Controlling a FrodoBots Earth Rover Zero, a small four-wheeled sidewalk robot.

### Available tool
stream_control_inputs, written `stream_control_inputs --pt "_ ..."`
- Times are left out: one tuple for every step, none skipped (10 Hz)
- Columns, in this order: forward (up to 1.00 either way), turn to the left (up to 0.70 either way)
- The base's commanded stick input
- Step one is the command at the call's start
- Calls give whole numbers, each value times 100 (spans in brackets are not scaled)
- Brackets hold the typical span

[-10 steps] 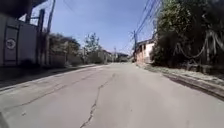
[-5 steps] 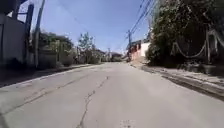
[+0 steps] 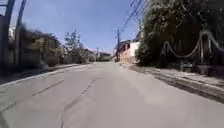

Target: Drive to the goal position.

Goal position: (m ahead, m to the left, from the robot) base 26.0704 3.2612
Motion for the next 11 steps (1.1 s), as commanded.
stream_control_inputs --pt "85 0" --pt "85 0" --pt "85 0" --pt "85 0" --pt "85 2" --pt "85 3" --pt "85 8" --pt "85 2" --pt "85 2" --pt "85 2" --pt "85 2"
